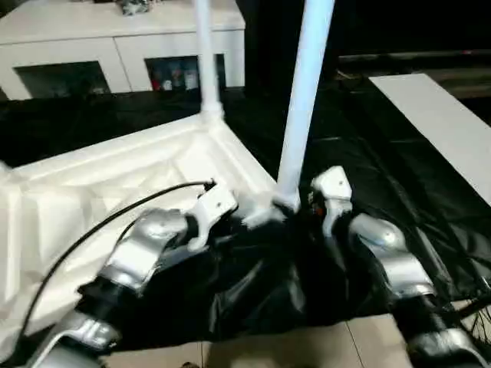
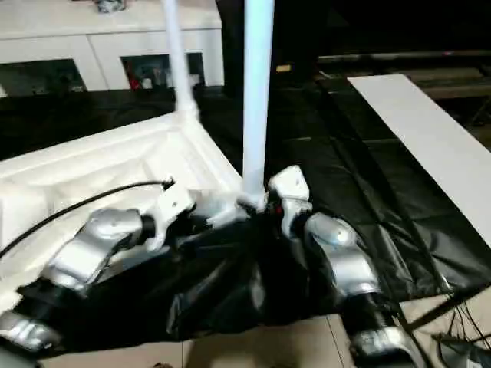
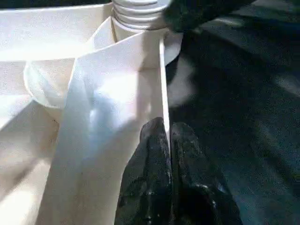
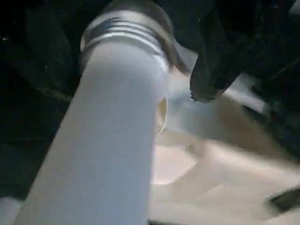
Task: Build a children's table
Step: Rotate leg to tighten
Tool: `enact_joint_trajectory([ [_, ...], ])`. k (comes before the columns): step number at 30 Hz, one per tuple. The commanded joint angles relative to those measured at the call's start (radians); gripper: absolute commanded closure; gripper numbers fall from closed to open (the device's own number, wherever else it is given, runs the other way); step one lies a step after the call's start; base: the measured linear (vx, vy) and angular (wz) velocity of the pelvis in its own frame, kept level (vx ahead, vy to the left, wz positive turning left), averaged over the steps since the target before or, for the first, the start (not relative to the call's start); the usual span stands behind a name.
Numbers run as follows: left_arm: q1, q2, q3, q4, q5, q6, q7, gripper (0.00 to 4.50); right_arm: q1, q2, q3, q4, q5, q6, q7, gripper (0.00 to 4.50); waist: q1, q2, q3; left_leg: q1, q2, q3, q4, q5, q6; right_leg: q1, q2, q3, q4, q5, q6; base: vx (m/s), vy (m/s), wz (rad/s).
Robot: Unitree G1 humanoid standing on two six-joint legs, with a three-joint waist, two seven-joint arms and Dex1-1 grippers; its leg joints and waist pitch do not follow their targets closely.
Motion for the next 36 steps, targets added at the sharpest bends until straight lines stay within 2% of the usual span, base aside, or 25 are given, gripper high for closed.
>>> enact_joint_trajectory([
  [1, 0.007, 0.010, -0.035, -0.029, -0.010, 0.004, -0.072, 4.50, 0.003, -0.014, 0.013, -0.029, 0.018, 0.005, 0.054, 0.61, 0.000, 0.000, -0.056, 0.021, 0.050, -0.009, -0.077, -0.229, 0.075, 0.045, -0.046, 0.042, -0.061, -0.170, -0.256, 0.000, 0.000, 0.00],
  [3, 0.024, 0.040, -0.041, -0.073, -0.049, 0.037, -0.149, 4.50, 0.013, -0.046, 0.020, -0.060, 0.048, 0.029, 0.125, 0.61, 0.000, -0.005, -0.055, 0.019, 0.049, -0.010, -0.080, -0.258, 0.062, 0.048, -0.049, 0.042, -0.063, -0.215, -0.247, 0.000, 0.000, 0.00],
  [4, 0.025, 0.042, -0.042, -0.078, -0.053, 0.042, -0.155, 4.50, 0.013, -0.047, 0.022, -0.062, 0.050, 0.031, 0.132, 0.61, 0.002, -0.003, -0.054, 0.018, 0.050, -0.011, -0.081, -0.260, 0.060, 0.049, -0.050, 0.043, -0.063, -0.224, -0.244, 0.000, 0.000, 0.00],
  [7, 0.029, 0.051, -0.043, -0.090, -0.062, 0.051, -0.170, 4.50, 0.006, -0.051, 0.033, -0.056, 0.047, 0.035, 0.162, 0.61, 0.001, -0.003, -0.052, 0.023, 0.050, -0.010, -0.081, -0.281, 0.049, 0.041, -0.050, 0.044, -0.069, -0.263, -0.234, 0.000, 0.000, 0.00],
  [9, 0.028, 0.055, -0.043, -0.087, -0.060, 0.047, -0.171, 4.50, 0.002, -0.053, 0.041, -0.051, 0.036, 0.032, 0.168, 0.88, 0.003, -0.005, -0.053, 0.024, 0.049, -0.010, -0.081, -0.278, 0.044, 0.040, -0.050, 0.045, -0.069, -0.266, -0.233, 0.000, 0.000, 0.00],
  [11, 0.029, 0.059, -0.041, -0.086, -0.057, 0.046, -0.173, 4.50, 0.002, -0.055, 0.044, -0.048, 0.035, 0.036, 0.178, 0.95, 0.004, -0.005, -0.054, 0.021, 0.048, -0.010, -0.080, -0.264, 0.042, 0.043, -0.050, 0.044, -0.067, -0.260, -0.227, 0.000, 0.000, 0.00],
  [17, 0.026, 0.060, -0.035, -0.083, -0.050, 0.049, -0.169, 4.50, 0.003, -0.066, 0.060, -0.044, 0.034, 0.056, 0.214, 1.42, 0.006, -0.008, -0.057, 0.017, 0.048, -0.011, -0.077, -0.218, 0.058, 0.048, -0.050, 0.043, -0.062, -0.216, -0.233, 0.000, 0.000, 0.00],
  [21, 0.026, 0.062, -0.034, -0.084, -0.051, 0.051, -0.170, 4.50, 0.006, -0.071, 0.065, -0.043, 0.032, 0.059, 0.223, 1.71, 0.006, -0.009, -0.057, 0.017, 0.047, -0.010, -0.075, -0.217, 0.061, 0.047, -0.050, 0.043, -0.063, -0.224, -0.233, 0.000, 0.000, 0.00],
  [28, 0.019, 0.055, -0.025, -0.076, -0.042, 0.051, -0.146, 4.50, 0.004, -0.034, 0.023, -0.029, 0.069, 0.087, 0.194, 1.77, 0.006, -0.009, -0.057, 0.017, 0.047, -0.011, -0.076, -0.219, 0.059, 0.047, -0.049, 0.042, -0.063, -0.230, -0.233, 0.000, 0.000, 0.00],
  [30, 0.007, 0.027, -0.017, -0.049, -0.024, 0.048, -0.089, 4.50, -0.007, 0.004, 0.003, -0.007, 0.066, 0.096, 0.120, 1.78, 0.005, -0.008, -0.056, 0.018, 0.047, -0.011, -0.077, -0.230, 0.053, 0.045, -0.050, 0.042, -0.065, -0.251, -0.229, 0.000, 0.000, 0.00],
  [31, -0.013, -0.022, -0.003, -0.006, -0.003, 0.041, -0.003, 4.50, -0.027, 0.062, -0.024, 0.037, 0.048, 0.107, -0.006, 1.78, 0.003, -0.009, -0.054, 0.019, 0.046, -0.011, -0.078, -0.240, 0.043, 0.042, -0.050, 0.042, -0.068, -0.272, -0.224, 0.000, 0.000, 0.00],
  [33, -0.023, -0.048, 0.004, 0.015, 0.008, 0.037, 0.043, 4.50, -0.038, 0.094, -0.039, 0.060, 0.040, 0.117, -0.074, 1.78, -0.004, -0.010, -0.053, 0.021, 0.042, -0.014, -0.080, -0.272, 0.012, 0.041, -0.051, 0.040, -0.075, -0.350, -0.200, 0.000, 0.000, 0.00],
  [36, -0.068, -0.162, 0.024, 0.090, 0.041, 0.087, 0.226, 4.50, -0.084, 0.219, -0.102, 0.148, 0.027, 0.161, -0.333, 1.78, -0.013, -0.008, -0.052, 0.021, 0.043, -0.015, -0.081, -0.292, -0.011, 0.036, -0.051, 0.041, -0.078, -0.379, -0.183, 0.000, 0.000, 0.00],
])
